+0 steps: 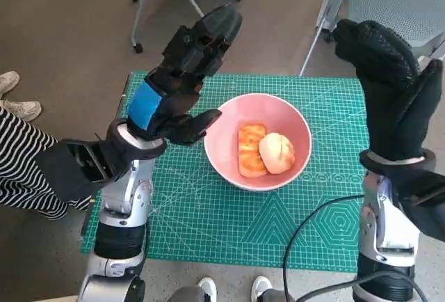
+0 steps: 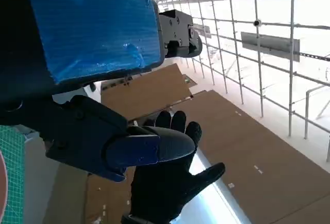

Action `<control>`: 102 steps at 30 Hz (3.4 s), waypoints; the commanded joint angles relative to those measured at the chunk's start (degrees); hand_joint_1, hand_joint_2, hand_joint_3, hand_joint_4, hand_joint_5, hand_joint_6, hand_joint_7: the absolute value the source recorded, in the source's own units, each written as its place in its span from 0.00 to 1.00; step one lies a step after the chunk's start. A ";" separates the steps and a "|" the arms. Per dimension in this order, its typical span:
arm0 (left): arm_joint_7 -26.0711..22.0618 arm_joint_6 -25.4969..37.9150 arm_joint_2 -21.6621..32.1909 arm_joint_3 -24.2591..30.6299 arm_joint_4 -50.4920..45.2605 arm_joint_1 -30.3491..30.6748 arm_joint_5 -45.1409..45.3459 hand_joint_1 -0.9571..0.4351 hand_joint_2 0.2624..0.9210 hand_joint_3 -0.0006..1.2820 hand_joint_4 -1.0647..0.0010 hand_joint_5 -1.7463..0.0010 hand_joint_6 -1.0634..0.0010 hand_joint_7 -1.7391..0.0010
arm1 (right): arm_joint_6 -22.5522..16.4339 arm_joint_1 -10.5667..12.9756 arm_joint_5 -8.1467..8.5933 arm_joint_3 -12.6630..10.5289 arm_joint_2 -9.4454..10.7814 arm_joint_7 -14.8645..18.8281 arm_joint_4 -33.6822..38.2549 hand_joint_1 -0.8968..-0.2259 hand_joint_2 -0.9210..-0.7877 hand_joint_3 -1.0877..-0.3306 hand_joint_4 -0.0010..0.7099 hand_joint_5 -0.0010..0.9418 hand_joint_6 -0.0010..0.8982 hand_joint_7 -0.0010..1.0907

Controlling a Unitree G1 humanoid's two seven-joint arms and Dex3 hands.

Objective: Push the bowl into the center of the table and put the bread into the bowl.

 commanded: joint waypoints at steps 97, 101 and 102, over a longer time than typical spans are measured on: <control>0.47 1.06 -0.30 0.23 -0.03 0.65 -0.93 0.27 0.94 0.35 1.00 0.95 1.00 0.76 | 1.72 1.32 1.42 -0.05 0.30 0.79 0.49 0.30 0.00 0.59 0.30 0.00 0.12 0.52; 0.45 1.10 -0.22 0.18 -0.01 0.48 -0.80 0.28 0.94 0.35 1.00 0.95 1.00 0.76 | 1.68 1.39 1.43 -0.05 0.31 0.83 0.40 0.30 0.00 0.59 0.30 0.00 0.12 0.52; 0.49 1.11 -0.19 0.14 -0.08 0.47 -0.71 0.28 0.94 0.35 1.00 0.95 1.00 0.76 | 1.64 1.41 1.44 -0.05 0.31 0.86 0.39 0.30 0.00 0.59 0.30 0.00 0.12 0.52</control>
